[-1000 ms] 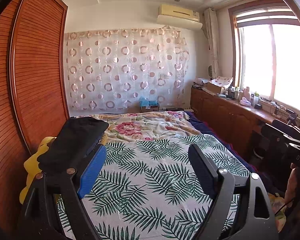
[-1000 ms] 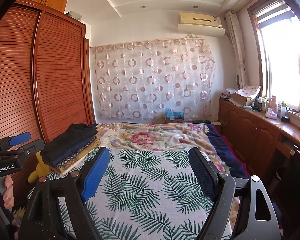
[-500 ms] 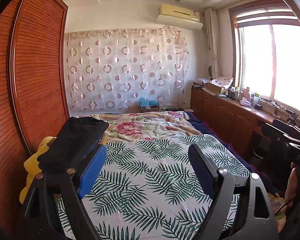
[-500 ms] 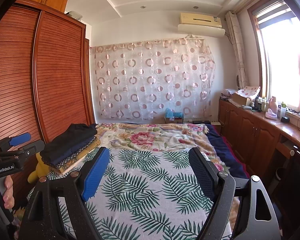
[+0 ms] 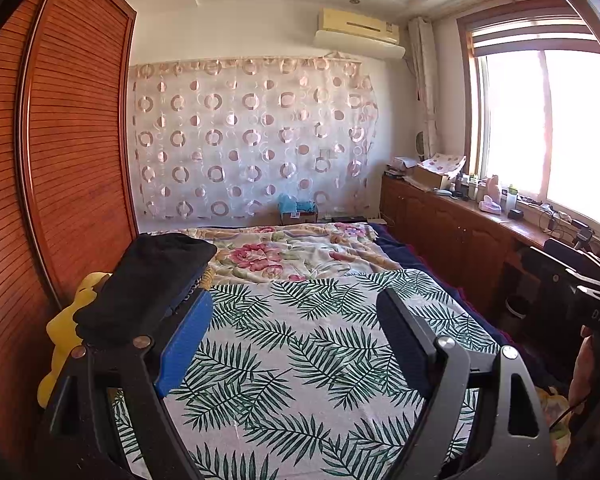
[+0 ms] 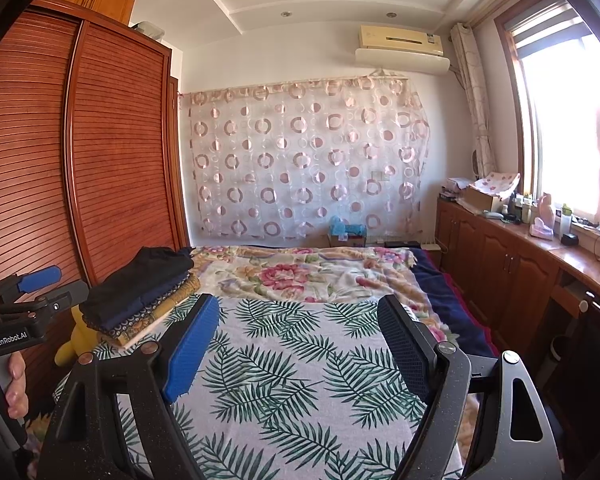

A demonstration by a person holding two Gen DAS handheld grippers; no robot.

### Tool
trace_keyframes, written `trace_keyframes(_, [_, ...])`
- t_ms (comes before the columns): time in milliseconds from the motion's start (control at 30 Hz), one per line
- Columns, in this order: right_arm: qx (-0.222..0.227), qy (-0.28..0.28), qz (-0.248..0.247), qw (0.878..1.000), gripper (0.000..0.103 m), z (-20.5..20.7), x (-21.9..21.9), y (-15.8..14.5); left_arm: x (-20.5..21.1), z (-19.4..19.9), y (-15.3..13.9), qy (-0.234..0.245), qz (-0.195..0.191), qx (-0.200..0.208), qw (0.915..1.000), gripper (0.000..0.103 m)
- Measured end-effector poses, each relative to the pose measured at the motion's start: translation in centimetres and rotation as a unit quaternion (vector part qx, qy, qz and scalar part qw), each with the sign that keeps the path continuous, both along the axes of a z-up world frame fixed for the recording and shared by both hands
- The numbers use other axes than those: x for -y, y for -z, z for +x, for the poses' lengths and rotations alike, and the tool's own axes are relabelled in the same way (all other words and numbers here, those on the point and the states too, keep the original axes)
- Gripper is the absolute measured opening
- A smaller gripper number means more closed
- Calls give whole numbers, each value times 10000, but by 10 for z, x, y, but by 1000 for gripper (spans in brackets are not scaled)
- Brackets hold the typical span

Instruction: Fold small clothes

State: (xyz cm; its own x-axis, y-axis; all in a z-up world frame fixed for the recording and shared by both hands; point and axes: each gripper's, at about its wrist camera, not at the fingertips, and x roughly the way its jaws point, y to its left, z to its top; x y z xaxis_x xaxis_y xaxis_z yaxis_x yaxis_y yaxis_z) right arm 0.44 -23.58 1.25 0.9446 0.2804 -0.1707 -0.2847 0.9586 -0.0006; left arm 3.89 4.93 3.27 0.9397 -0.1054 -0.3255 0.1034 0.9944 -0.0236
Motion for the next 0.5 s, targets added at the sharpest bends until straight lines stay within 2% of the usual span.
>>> trace_keyframes(500, [12,-9,-14,10000,83,-1,3,-1,1,0,0,5,-6,0,10000,84])
